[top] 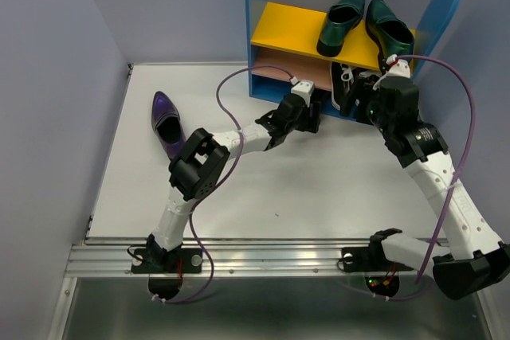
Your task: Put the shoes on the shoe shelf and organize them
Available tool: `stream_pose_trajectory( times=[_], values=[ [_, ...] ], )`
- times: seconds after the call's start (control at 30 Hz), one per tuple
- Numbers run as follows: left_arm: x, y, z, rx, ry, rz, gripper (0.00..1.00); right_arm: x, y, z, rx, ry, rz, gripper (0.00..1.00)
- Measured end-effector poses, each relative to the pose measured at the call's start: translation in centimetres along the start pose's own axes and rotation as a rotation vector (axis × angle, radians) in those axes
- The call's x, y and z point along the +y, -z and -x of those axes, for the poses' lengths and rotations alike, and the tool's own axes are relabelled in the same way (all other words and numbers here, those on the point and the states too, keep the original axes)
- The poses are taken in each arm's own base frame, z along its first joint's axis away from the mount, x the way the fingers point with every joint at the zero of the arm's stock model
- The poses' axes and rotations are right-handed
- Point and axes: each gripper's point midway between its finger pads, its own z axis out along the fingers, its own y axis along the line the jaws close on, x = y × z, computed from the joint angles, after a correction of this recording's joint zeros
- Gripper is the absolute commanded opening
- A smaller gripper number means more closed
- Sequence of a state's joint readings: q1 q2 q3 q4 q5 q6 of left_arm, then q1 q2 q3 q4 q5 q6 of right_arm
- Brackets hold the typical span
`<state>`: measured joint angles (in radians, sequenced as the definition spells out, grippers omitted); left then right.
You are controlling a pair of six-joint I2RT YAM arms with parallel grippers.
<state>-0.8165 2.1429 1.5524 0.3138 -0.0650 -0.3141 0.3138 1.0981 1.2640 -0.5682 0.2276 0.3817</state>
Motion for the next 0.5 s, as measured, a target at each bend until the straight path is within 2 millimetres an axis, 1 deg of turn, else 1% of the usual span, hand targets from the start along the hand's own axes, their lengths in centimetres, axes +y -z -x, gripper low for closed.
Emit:
stream_pose_trajectory(
  times=[0.17, 0.33, 0.5],
  values=[
    [-0.6, -1.4, 0.9, -0.022, -0.006, -0.018, 0.79, 0.0, 0.0, 0.0, 0.0, 0.0, 0.001, 0.77],
    [-0.7, -2.3, 1.4, -0.029, -0.01, -0.02, 0.79, 0.1, 0.0, 0.0, 0.001, 0.0, 0.004, 0.77],
    [-1.2, -3.8, 2.0, -0.04, -0.016, -0.037, 0.79, 0.1, 0.0, 0.0, 0.001, 0.0, 0.004, 0.77]
  ],
)
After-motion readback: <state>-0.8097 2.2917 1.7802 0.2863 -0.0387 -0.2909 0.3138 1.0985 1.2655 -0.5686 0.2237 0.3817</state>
